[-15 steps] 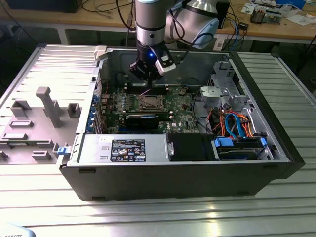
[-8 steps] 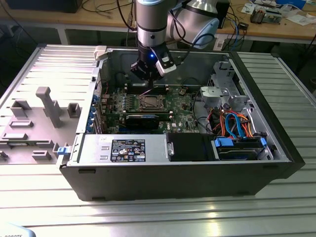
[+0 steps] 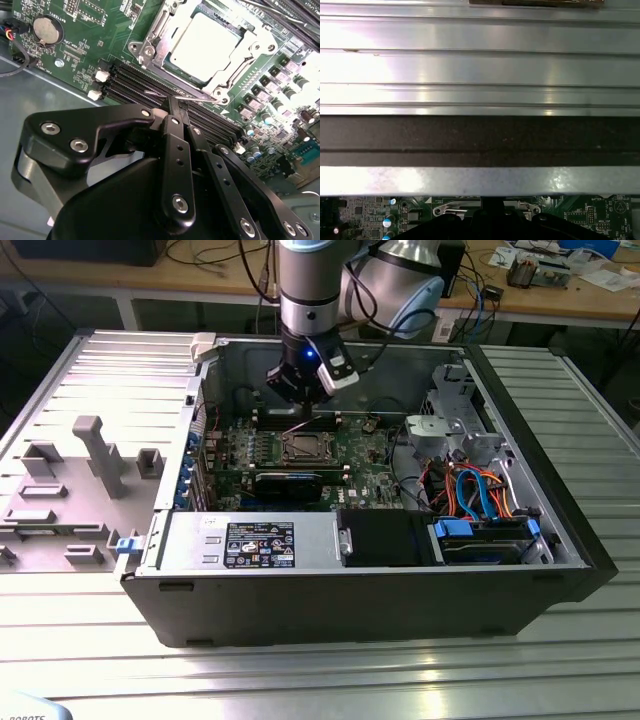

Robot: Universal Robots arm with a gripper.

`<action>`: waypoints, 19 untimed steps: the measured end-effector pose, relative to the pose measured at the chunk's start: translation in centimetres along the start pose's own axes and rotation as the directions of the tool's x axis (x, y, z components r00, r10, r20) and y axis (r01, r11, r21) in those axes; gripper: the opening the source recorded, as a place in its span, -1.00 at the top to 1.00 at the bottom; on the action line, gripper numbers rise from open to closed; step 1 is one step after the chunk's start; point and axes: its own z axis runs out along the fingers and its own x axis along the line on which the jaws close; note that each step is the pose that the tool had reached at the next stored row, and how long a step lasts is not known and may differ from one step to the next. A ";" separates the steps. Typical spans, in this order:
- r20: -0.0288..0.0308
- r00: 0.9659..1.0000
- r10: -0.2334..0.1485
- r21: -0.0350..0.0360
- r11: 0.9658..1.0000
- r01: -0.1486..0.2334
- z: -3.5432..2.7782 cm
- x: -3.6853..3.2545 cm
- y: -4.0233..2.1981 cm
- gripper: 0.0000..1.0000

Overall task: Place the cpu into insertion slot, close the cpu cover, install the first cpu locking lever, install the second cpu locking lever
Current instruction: 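Install the first cpu locking lever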

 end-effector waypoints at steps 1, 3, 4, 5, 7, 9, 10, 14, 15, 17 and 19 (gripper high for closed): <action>0.000 1.000 0.001 0.000 1.000 -0.001 0.03 -0.06 0.00 0.79; 0.000 1.000 0.002 0.000 1.000 -0.002 0.09 -0.24 -0.01 0.79; 0.000 1.000 0.002 0.000 1.000 -0.002 0.13 -0.32 -0.01 0.79; 0.000 1.000 0.003 0.000 1.000 -0.003 0.17 -0.38 -0.02 0.79; 0.001 1.000 0.004 0.000 1.000 -0.004 0.30 -0.47 -0.03 0.79; 0.001 1.000 0.005 0.000 1.000 -0.005 0.49 -0.61 -0.05 0.79; 0.001 1.000 0.006 0.000 1.000 -0.006 0.56 -0.67 -0.06 0.79; 0.001 1.000 0.008 0.000 1.000 -0.008 0.91 -1.03 -0.10 0.79; 0.001 1.000 0.008 0.000 1.000 -0.008 0.98 -1.08 -0.11 0.79; 0.001 1.000 0.009 0.000 1.000 -0.009 1.20 -1.20 -0.14 0.79; 0.001 1.000 0.009 0.000 1.000 -0.009 1.40 -1.23 -0.17 0.79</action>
